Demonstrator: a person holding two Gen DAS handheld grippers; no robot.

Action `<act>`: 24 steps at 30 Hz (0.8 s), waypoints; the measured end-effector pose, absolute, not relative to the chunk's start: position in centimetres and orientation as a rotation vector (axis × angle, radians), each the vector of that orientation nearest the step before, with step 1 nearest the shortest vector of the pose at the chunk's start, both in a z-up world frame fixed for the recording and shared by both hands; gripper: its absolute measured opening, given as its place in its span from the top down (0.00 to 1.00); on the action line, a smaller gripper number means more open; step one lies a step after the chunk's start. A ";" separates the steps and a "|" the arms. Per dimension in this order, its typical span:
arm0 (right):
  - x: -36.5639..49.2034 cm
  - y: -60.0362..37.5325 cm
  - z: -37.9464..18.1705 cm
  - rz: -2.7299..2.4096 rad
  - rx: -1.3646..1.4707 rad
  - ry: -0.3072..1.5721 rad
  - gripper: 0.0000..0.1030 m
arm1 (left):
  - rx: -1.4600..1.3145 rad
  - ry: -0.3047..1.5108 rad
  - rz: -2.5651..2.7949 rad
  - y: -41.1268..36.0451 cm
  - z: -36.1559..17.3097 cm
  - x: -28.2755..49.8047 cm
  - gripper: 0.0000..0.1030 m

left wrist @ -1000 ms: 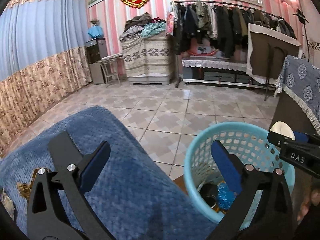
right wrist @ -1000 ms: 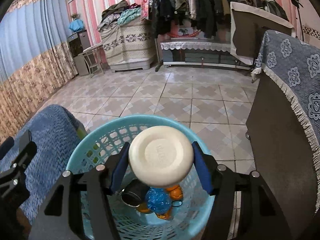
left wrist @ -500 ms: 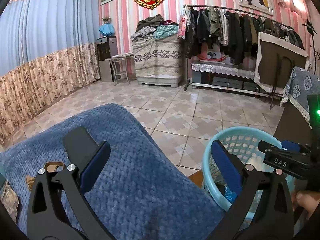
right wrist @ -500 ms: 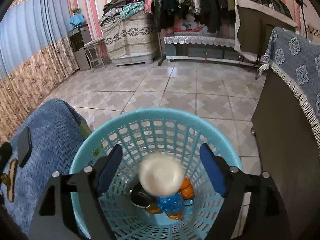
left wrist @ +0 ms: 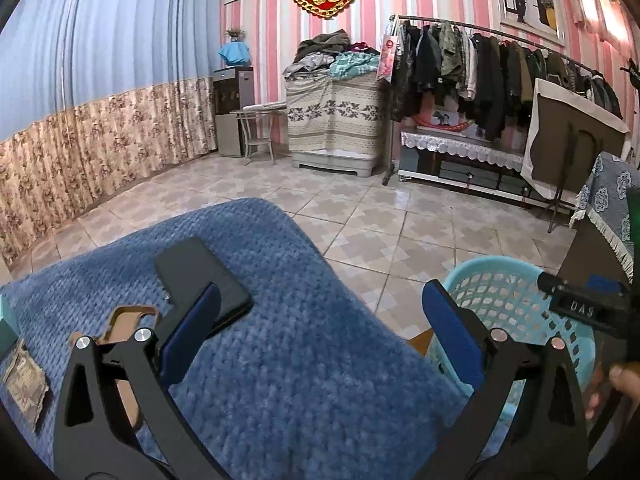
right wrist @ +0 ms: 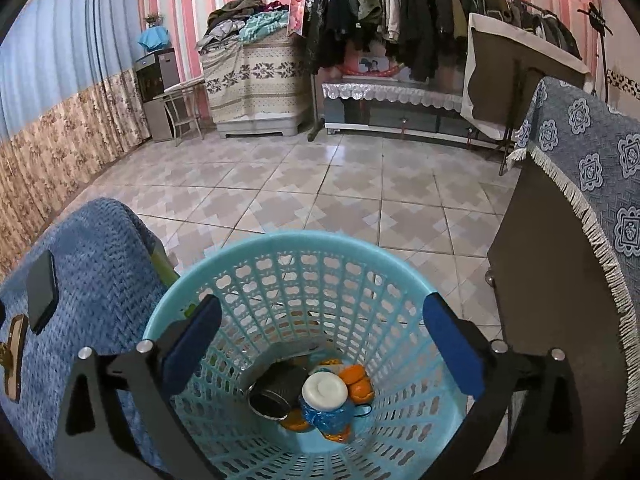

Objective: Collect trash
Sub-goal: 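Move both grippers back over the bed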

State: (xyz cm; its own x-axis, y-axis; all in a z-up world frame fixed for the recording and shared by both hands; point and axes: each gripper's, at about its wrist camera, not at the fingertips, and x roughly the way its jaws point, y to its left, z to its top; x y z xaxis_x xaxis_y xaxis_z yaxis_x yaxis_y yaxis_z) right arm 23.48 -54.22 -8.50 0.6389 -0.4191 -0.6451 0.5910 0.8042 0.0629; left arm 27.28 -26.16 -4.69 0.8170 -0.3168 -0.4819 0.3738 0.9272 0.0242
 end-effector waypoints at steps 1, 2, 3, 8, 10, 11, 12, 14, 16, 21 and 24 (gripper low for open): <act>23.6 -54.0 -8.4 -0.584 0.282 0.657 0.04 | 0.123 0.489 -0.362 -25.8 -4.8 27.1 0.05; 23.6 -53.9 -8.3 -0.580 0.285 0.654 0.04 | 0.124 0.489 -0.355 -25.4 -4.9 27.0 0.05; 23.7 -53.6 -8.2 -0.573 0.288 0.650 0.04 | 0.120 0.494 -0.349 -24.9 -5.0 26.9 0.05; 24.4 -51.4 -7.6 -0.531 0.251 0.632 0.04 | 0.088 0.528 -0.326 -22.7 -5.7 26.4 0.05; 24.8 -50.2 -7.1 -0.506 0.217 0.619 0.04 | 0.078 0.534 -0.314 -21.6 -5.9 26.1 0.05; 24.9 -49.6 -7.0 -0.496 0.200 0.613 0.04 | 0.075 0.534 -0.304 -21.0 -6.0 26.0 0.05; 25.1 -48.7 -6.8 -0.481 0.174 0.605 0.04 | 0.071 0.534 -0.288 -20.1 -6.0 25.9 0.05; 25.5 -47.4 -6.5 -0.459 0.143 0.600 0.04 | 0.062 0.534 -0.266 -18.7 -5.9 25.7 0.05; 26.0 -45.9 -6.4 -0.430 0.114 0.596 0.04 | 0.052 0.531 -0.236 -16.5 -5.9 25.3 0.05; 27.5 -42.0 -6.5 -0.354 0.091 0.603 0.04 | 0.049 0.544 -0.145 -11.5 -6.3 25.2 0.05; 28.4 -39.0 -6.7 -0.296 0.067 0.610 0.04 | 0.050 0.556 -0.086 -8.7 -6.6 25.5 0.05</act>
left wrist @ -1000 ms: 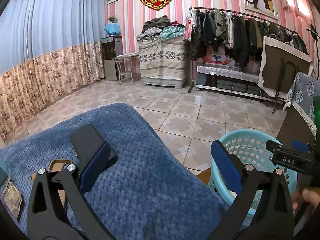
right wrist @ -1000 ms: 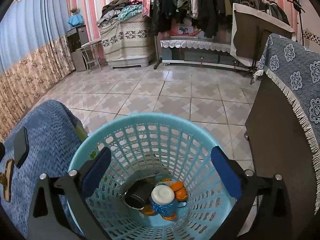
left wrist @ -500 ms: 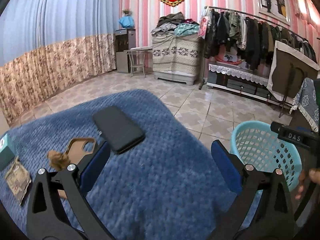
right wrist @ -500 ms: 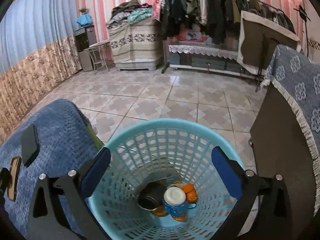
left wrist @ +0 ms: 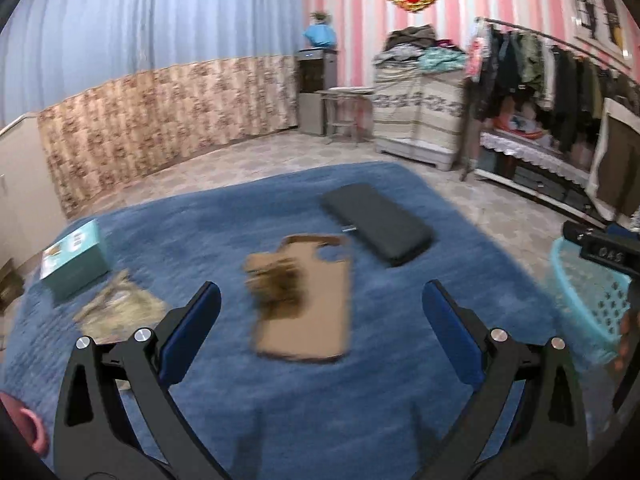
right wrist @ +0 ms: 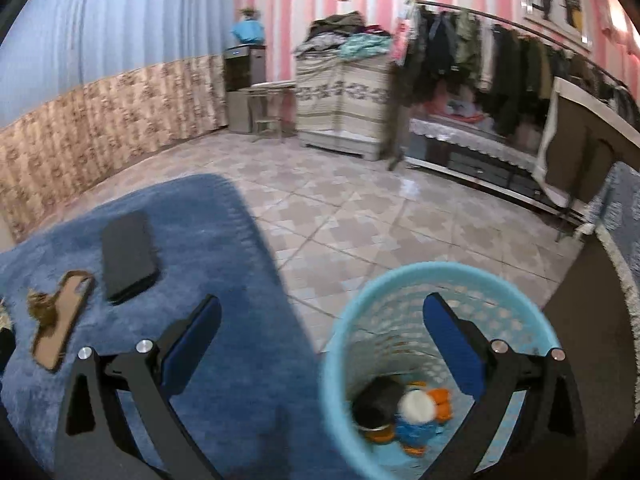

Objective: Collect trash
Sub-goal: 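Move both grippers back over the bed, then grasp the brown cloth on the tan phone case with the right gripper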

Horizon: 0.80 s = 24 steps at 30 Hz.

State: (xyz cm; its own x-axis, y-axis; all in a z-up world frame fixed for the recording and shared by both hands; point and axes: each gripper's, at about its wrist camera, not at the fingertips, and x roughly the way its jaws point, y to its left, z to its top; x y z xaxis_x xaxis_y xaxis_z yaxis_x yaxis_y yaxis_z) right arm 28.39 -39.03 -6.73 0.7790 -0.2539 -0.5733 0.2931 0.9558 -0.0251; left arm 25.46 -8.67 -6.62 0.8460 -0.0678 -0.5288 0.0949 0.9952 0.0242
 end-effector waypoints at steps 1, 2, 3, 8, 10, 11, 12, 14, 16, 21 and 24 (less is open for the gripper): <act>28.7 -37.8 -6.9 -0.279 0.051 0.610 0.04 | 0.046 0.563 -0.059 -7.2 -6.9 25.6 0.05; 28.9 -36.8 -6.9 -0.263 0.038 0.610 0.04 | 0.042 0.570 -0.039 -6.0 -7.1 25.6 0.05; 29.2 -35.3 -7.0 -0.240 0.018 0.604 0.04 | 0.036 0.584 -0.010 -4.5 -7.4 25.7 0.05; 30.0 -29.3 -7.1 -0.134 -0.039 0.584 0.04 | 0.027 0.604 0.092 0.8 -8.1 25.8 0.05; 30.2 -26.7 -7.5 -0.077 -0.041 0.586 0.04 | 0.025 0.611 0.132 2.9 -8.4 25.8 0.05; 30.2 -25.4 -7.8 -0.044 -0.041 0.591 0.04 | 0.020 0.615 0.149 4.0 -8.5 25.9 0.05; 30.1 -24.5 -8.0 -0.021 -0.044 0.595 0.04 | 0.009 0.622 0.169 5.3 -8.6 26.1 0.05; 30.3 -22.3 -8.7 0.022 -0.074 0.604 0.04 | -0.008 0.627 0.189 6.9 -8.7 26.0 0.05; 30.4 -20.1 -9.4 0.058 -0.110 0.615 0.04 | -0.010 0.626 0.213 8.3 -8.6 26.2 0.05; 31.0 -16.2 -10.0 0.159 -0.147 0.634 0.04 | 0.021 0.603 0.275 10.7 -9.1 26.0 0.05; 31.6 -14.5 -10.4 0.202 -0.208 0.639 0.04 | -0.024 0.614 0.286 12.5 -9.7 25.9 0.05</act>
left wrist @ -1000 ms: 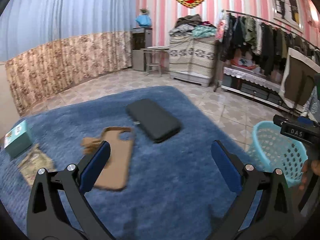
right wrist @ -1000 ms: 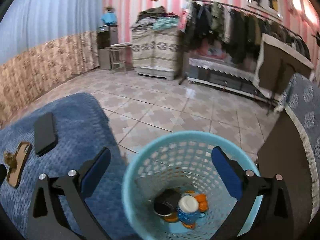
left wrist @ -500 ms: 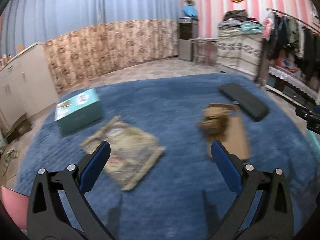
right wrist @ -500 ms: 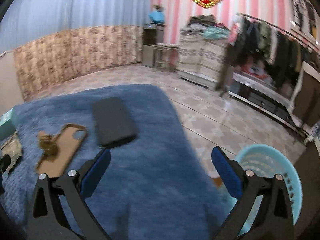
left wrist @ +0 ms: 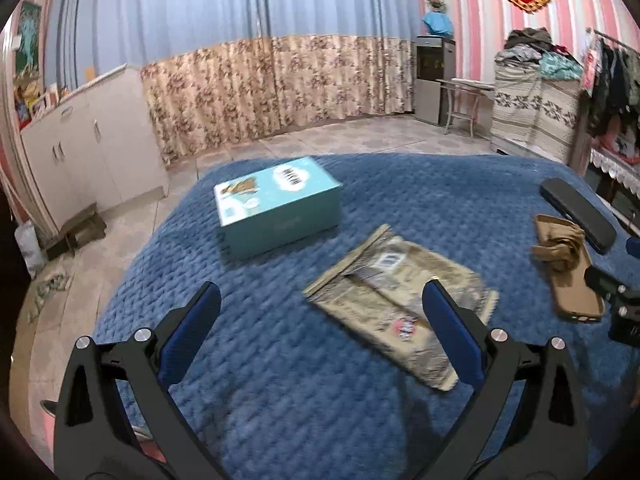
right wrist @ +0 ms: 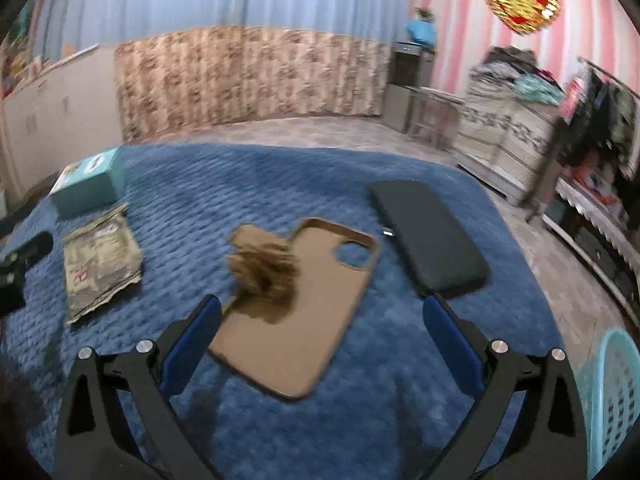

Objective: Collect trash
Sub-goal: 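Grasp the brown cloth on the tan phone case with the right gripper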

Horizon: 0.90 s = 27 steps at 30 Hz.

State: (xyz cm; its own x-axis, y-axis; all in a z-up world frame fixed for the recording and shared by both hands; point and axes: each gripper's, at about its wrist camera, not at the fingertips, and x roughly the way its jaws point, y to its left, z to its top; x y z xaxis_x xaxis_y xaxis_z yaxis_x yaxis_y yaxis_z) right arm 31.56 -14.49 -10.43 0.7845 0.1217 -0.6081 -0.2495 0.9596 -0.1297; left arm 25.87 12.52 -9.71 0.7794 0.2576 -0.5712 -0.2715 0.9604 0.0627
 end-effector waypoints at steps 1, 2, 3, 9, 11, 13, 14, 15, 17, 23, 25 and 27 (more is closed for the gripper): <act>32.0 -14.2 -10.5 0.207 -0.220 0.646 0.04 | -0.038 0.616 0.289 13.0 -9.8 25.9 0.05; 32.4 -13.9 -10.6 0.211 -0.229 0.653 0.04 | -0.048 0.617 0.291 13.3 -10.0 26.0 0.05; 32.7 -13.8 -10.6 0.213 -0.231 0.655 0.04 | -0.066 0.619 0.294 13.9 -10.1 26.1 0.05; 34.7 -13.6 -10.7 0.223 -0.196 0.672 0.04 | -0.124 0.652 0.307 15.3 -11.2 26.6 0.05; 34.9 -13.6 -10.6 0.228 -0.187 0.665 0.06 | -0.131 0.664 0.302 15.4 -11.4 26.9 0.05; 34.9 -13.5 -10.5 0.251 -0.189 0.660 0.14 | -0.136 0.691 0.299 15.5 -11.8 27.4 0.05; 34.9 -13.4 -10.4 0.263 -0.193 0.659 0.26 | -0.137 0.706 0.300 15.5 -12.0 27.6 0.05; 35.1 -13.2 -10.3 0.273 -0.197 0.658 0.33 | -0.137 0.717 0.298 15.5 -12.1 27.9 0.05; 34.9 -13.0 -10.2 0.307 -0.199 0.654 0.54 | -0.132 0.722 0.291 15.2 -12.2 28.1 0.05; 34.3 -12.9 -9.8 0.284 -0.218 0.646 0.64 | -0.083 0.773 0.239 13.7 -12.6 31.0 0.05; 34.1 -13.9 -9.3 0.273 -0.194 0.637 0.64 | -0.088 0.790 0.219 13.5 -12.7 32.0 0.05; 34.0 -14.9 -8.8 0.265 -0.160 0.629 0.64 | -0.089 0.809 0.201 13.4 -12.9 32.8 0.05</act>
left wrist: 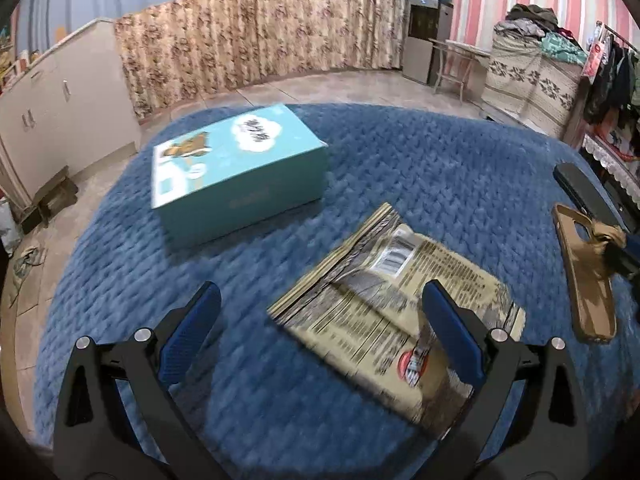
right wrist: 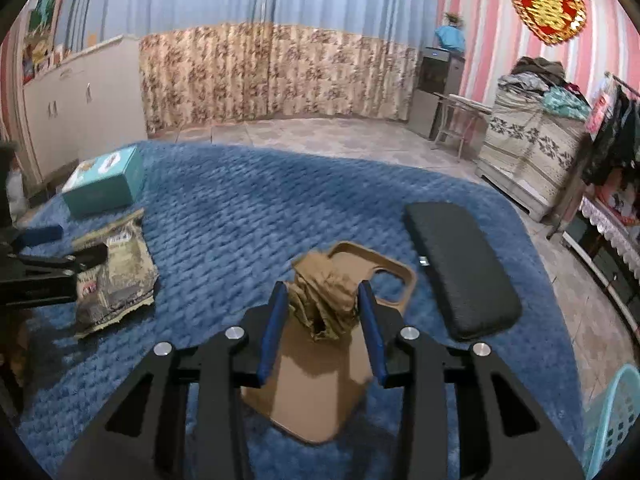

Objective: Collect trash
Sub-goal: 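Grasp the crumpled snack packet with the left gripper while the right gripper lifts the cloth, then carry the snack packet and brown cloth with both grippers to the blue basket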

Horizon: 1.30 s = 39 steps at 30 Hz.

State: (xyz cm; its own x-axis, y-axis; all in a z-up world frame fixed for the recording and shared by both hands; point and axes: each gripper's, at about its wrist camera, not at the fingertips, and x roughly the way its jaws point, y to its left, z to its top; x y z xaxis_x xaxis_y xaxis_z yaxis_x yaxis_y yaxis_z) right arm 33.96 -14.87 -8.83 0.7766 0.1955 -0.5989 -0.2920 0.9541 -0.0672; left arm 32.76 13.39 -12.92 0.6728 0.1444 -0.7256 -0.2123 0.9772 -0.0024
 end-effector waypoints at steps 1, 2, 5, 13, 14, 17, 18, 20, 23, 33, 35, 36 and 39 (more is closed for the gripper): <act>33.8 -15.5 -8.6 0.257 -0.140 0.624 0.64 | -0.088 0.825 0.195 13.2 -13.2 33.1 0.05; 33.6 -16.2 -8.4 0.248 -0.123 0.619 0.64 | -0.089 0.836 0.191 13.2 -13.4 33.2 0.06; 33.5 -17.8 -8.3 0.222 -0.092 0.618 0.64 | -0.084 0.837 0.158 12.8 -13.4 33.1 0.17; 32.8 -21.0 -8.2 0.165 -0.032 0.620 0.64 | -0.035 0.853 0.113 10.7 -13.3 31.6 0.68; 32.8 -21.3 -8.1 0.161 -0.028 0.617 0.64 | -0.031 0.852 0.114 10.6 -13.3 31.4 0.72; 32.2 -22.1 -7.8 0.149 -0.021 0.605 0.64 | -0.032 0.860 0.104 10.2 -13.2 30.7 0.92; 32.0 -22.6 -7.7 0.144 -0.016 0.600 0.64 | -0.045 0.861 0.094 10.1 -13.1 30.4 0.98; 31.6 -23.4 -7.4 0.136 -0.009 0.593 0.64 | -0.066 0.855 0.084 10.1 -12.8 29.8 1.00; 30.9 -24.7 -6.8 0.118 0.006 0.579 0.64 | -0.070 0.829 0.081 9.4 -12.2 28.7 1.00; 28.6 -29.1 -5.3 0.055 0.025 0.536 0.64 | -0.056 0.705 0.040 6.6 -6.7 25.5 1.00; 28.1 -30.5 -5.0 0.036 0.028 0.531 0.64 | -0.028 0.664 0.025 4.9 -5.0 24.9 1.00; 27.8 -31.0 -4.9 0.028 0.030 0.528 0.64 | -0.015 0.647 0.016 4.2 -4.3 24.6 1.00; 27.0 -33.0 -4.6 -0.002 0.038 0.521 0.64 | 0.026 0.595 -0.013 1.7 -1.9 24.1 1.00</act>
